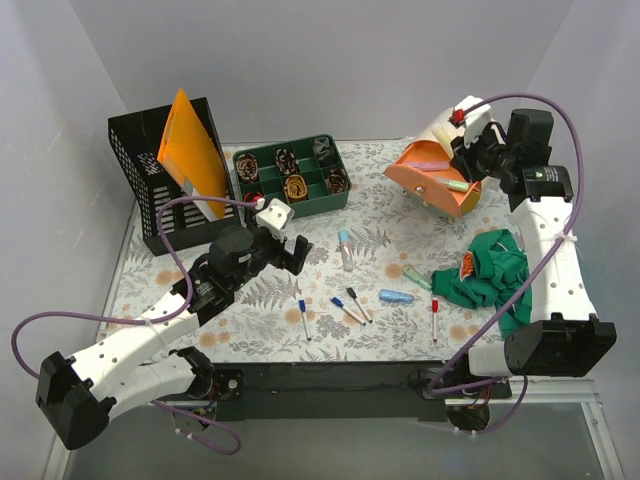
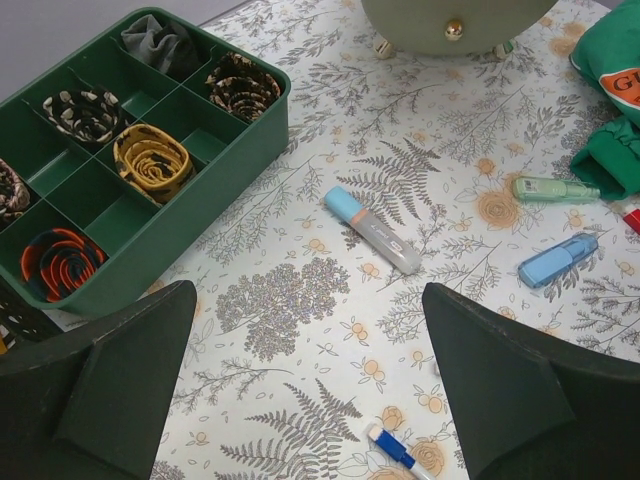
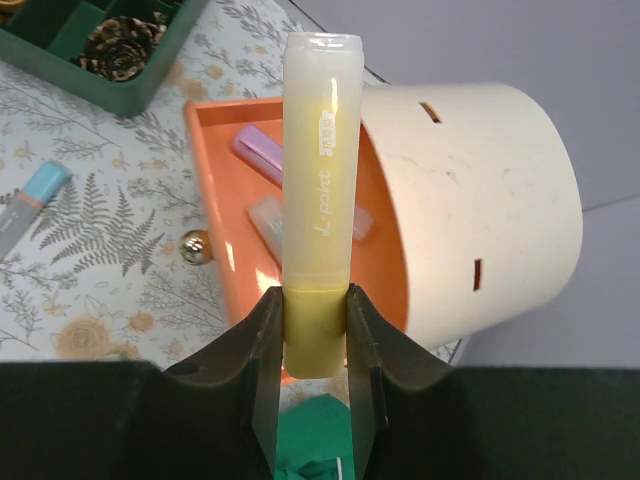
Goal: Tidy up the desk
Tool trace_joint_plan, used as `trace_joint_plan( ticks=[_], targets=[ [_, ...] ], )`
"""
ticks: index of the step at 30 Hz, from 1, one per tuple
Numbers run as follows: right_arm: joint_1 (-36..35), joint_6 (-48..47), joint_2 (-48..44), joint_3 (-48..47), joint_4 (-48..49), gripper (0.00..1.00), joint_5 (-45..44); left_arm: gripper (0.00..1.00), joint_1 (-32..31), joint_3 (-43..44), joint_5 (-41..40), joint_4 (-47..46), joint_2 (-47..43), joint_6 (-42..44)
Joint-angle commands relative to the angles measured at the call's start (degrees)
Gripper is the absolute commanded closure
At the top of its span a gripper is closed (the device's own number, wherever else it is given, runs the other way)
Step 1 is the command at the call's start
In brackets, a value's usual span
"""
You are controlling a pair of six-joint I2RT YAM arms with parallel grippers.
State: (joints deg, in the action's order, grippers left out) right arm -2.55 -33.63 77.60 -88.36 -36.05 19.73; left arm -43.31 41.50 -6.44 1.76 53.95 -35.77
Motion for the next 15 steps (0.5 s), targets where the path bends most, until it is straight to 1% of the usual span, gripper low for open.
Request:
trace_joint_plan(
  ticks=[1, 7, 8, 9, 10, 11, 13, 14, 15],
  targets=[
    [4.65, -0.91, 2.81, -2.44, 0.72, 0.88, 1.28, 0.02, 0.07, 0.25, 0.20, 0.53, -0.34, 0.52],
    [6.33, -2.58, 5.80, -1.38, 0.46, 0.85, 2.68, 0.02, 0.07, 0.25, 0.20, 0.53, -0.08, 0.52],
    [6.33, -2.76, 5.98, -0.94, 0.11, 0.84, 3.12, 0.02, 0.07, 0.34, 0.28, 0.61, 0.01, 0.52],
    [6.33, -2.85, 6.42, -0.94, 0.11, 0.79, 3.56, 0.02, 0.07, 0.25, 0.37, 0.61, 0.19, 0.44],
    [6.33, -2.76, 6.68, -0.85, 0.11, 0.78, 3.57, 0.02, 0.07, 0.25, 0.46, 0.53, 0.27, 0.52],
    [6.33, -2.93, 7.03, -0.85, -0.07, 0.73, 3.57, 0.02, 0.07, 0.25, 0.46, 0.61, 0.27, 0.52],
    [6.33, -3.02, 7.82, -0.85, -0.33, 0.72, 4.00, 0.02, 0.07, 0.25, 0.46, 0.61, 0.27, 0.52],
    [6.33, -3.11, 8.09, -0.94, -0.42, 0.68, 4.09, 0.02, 0.07, 0.25, 0.37, 0.61, 0.27, 0.52],
    [6.33, -3.20, 8.61, -1.20, -0.68, 0.67, 4.09, 0.02, 0.07, 0.25, 0.37, 0.61, 0.27, 0.61]
  ],
)
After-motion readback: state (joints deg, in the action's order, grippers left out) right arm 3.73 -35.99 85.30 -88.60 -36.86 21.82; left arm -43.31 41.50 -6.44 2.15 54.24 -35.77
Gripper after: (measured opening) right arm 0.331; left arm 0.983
